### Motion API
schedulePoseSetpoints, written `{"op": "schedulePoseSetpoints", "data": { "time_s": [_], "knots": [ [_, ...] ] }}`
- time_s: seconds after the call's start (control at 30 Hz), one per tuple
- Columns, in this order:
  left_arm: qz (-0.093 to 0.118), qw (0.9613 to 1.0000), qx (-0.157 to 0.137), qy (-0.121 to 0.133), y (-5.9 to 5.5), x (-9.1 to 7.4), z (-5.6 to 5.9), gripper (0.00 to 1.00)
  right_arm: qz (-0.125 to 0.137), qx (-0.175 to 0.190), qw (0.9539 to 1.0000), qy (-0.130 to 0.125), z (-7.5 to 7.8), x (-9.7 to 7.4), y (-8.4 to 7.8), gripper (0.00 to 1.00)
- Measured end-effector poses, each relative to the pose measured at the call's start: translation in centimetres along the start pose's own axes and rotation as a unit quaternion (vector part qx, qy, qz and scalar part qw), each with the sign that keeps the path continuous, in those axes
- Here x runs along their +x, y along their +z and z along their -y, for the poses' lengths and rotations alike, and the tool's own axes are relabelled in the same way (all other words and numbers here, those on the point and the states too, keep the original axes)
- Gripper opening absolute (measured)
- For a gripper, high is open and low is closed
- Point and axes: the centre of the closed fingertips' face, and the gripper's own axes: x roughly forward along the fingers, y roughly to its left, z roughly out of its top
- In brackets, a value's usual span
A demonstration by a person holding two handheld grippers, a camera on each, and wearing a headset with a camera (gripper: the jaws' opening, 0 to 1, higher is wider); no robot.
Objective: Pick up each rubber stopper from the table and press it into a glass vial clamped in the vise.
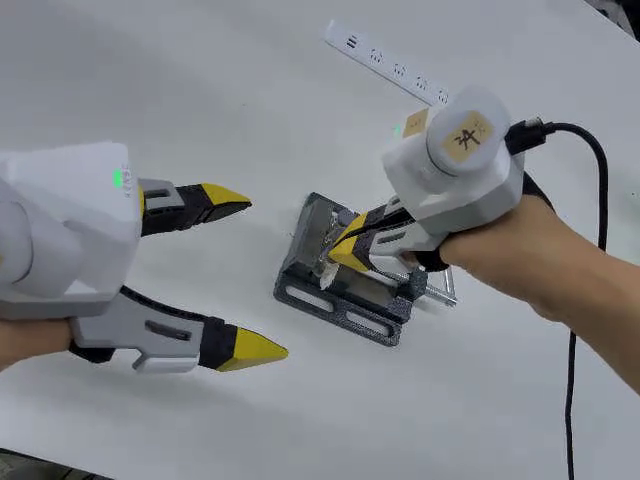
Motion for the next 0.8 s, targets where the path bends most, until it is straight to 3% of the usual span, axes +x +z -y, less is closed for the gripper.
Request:
{"op": "schedulePoseSetpoints", "data": {
  "time_s": [0.8],
  "knots": [
    [-0.002, 1.0000, 0.005, -0.006, 0.32, 0.37, 0.30, 0.78, 0.012, -0.007, 0.9998, -0.015, -0.16, 0.09, -0.03, 0.00]
  ]
}}
